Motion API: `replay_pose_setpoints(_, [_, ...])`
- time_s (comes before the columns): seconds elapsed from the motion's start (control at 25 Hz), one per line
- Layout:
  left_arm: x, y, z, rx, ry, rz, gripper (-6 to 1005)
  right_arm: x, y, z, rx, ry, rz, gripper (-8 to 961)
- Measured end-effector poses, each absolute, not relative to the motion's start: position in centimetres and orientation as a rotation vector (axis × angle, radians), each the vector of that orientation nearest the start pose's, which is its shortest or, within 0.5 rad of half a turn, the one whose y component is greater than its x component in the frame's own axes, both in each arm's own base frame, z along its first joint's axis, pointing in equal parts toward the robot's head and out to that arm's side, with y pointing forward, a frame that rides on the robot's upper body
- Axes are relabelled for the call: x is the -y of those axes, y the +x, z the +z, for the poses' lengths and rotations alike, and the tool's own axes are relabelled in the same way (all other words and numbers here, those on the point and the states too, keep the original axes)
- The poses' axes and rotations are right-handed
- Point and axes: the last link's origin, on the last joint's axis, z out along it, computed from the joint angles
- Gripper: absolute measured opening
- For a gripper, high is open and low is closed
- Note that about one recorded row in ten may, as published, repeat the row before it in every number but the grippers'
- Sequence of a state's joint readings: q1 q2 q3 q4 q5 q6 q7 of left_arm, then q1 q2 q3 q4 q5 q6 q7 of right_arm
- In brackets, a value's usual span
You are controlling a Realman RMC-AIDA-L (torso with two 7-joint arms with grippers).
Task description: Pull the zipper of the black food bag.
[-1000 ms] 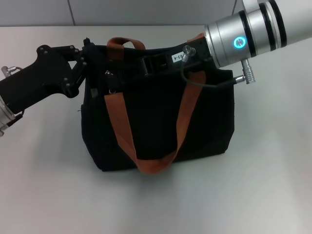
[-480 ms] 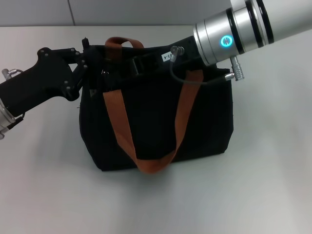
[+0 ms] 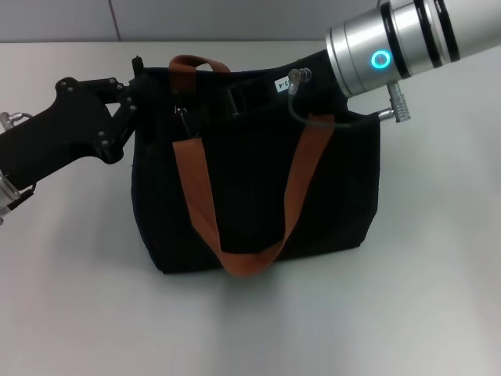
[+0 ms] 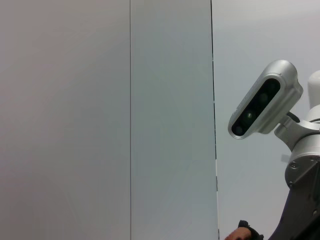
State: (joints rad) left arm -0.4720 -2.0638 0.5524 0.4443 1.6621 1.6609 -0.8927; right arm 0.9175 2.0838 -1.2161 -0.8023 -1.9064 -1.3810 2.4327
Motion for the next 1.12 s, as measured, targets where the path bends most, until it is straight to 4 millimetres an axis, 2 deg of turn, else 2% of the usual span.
replay_pose_setpoints(0.72, [-31.2, -27.0, 2.7, 0.226, -2.329, -1.092, 21, -39.2, 7.0, -2.6, -1.175, -2.827, 0.174, 22])
replay_pose_setpoints(0.92, [-31.0, -27.0, 2.8, 0.221, -2.324, -1.099, 21, -39.0, 6.6, -2.1, -1.177, -2.833, 0.216, 49])
replay_pose_setpoints(1.12, [-31.0, -26.9, 2.9, 0.218, -2.323, -1.105, 21, -38.7, 6.5, -2.6, -1.182, -2.879, 0.284, 76])
